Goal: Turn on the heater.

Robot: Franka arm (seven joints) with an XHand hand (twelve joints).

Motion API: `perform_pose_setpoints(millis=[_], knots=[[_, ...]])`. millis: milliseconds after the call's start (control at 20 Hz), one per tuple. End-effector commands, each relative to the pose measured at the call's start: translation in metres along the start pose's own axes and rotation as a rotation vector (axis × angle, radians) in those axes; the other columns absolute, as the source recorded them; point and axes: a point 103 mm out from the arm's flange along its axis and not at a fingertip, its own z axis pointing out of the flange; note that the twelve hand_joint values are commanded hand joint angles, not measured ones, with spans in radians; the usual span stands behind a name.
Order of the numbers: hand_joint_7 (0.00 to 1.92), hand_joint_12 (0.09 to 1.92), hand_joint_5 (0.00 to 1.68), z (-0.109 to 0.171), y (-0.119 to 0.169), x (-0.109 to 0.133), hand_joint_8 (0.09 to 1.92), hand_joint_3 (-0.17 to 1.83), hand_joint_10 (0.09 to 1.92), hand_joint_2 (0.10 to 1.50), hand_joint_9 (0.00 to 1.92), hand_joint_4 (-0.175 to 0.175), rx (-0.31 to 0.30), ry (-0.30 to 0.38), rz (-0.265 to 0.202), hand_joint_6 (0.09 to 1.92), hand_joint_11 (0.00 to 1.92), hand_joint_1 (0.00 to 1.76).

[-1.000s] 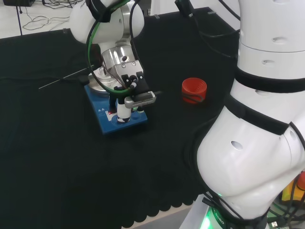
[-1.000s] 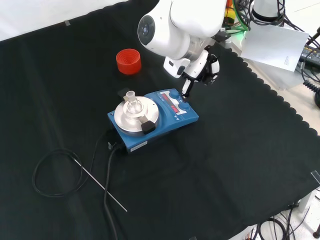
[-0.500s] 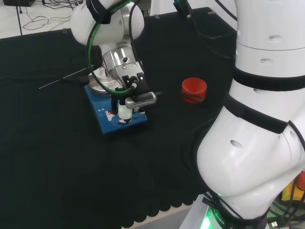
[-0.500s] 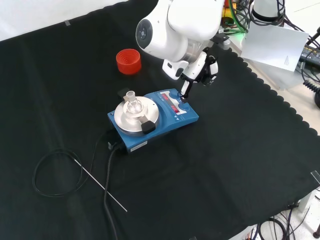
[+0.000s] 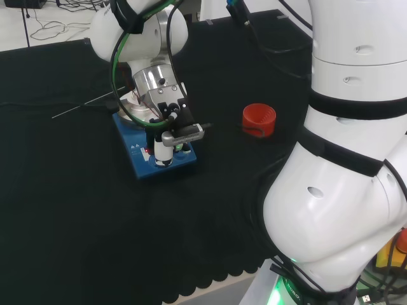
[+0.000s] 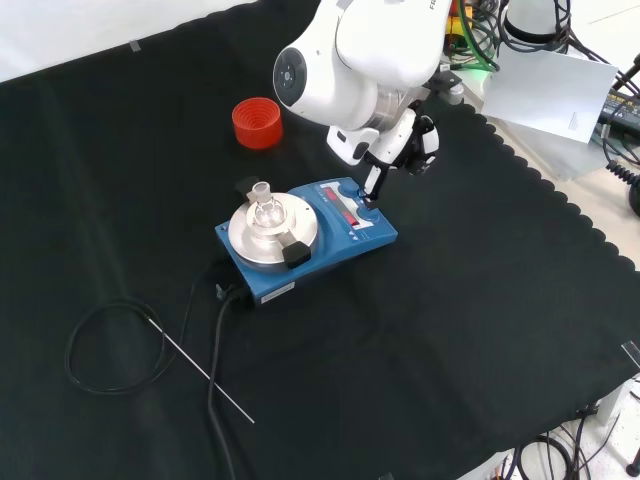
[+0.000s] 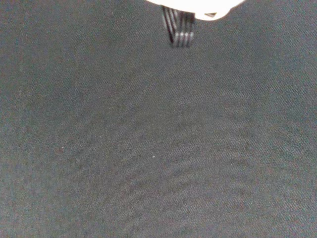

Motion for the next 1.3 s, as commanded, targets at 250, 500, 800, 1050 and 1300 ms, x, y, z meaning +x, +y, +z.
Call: perform_pose_setpoints(millis=[250, 500, 800, 1050, 1300], knots=[[1.63, 1.41, 0.26, 0.004, 0.002, -0.003, 1.7, 1.01, 1.65, 0.72, 1.68, -0.053, 0.004, -0.012, -0.011, 0.41, 1.34, 1.44], [1.63, 1.42, 0.27, 0.009, 0.007, -0.019, 1.7, 1.02, 1.65, 0.72, 1.68, -0.053, 0.006, 0.004, -0.021, 0.41, 1.34, 1.44], [1.63, 1.42, 0.27, 0.01, 0.007, -0.018, 1.7, 1.02, 1.66, 0.72, 1.68, -0.053, 0.009, -0.005, -0.002, 0.4, 1.34, 1.44], [1.63, 1.42, 0.27, 0.01, 0.007, -0.017, 1.7, 1.02, 1.66, 0.72, 1.68, -0.052, 0.007, -0.002, 0.0, 0.4, 1.34, 1.44], [1.63, 1.42, 0.27, 0.008, 0.007, -0.018, 1.7, 1.03, 1.66, 0.72, 1.68, -0.053, 0.003, -0.003, -0.001, 0.4, 1.34, 1.44]])
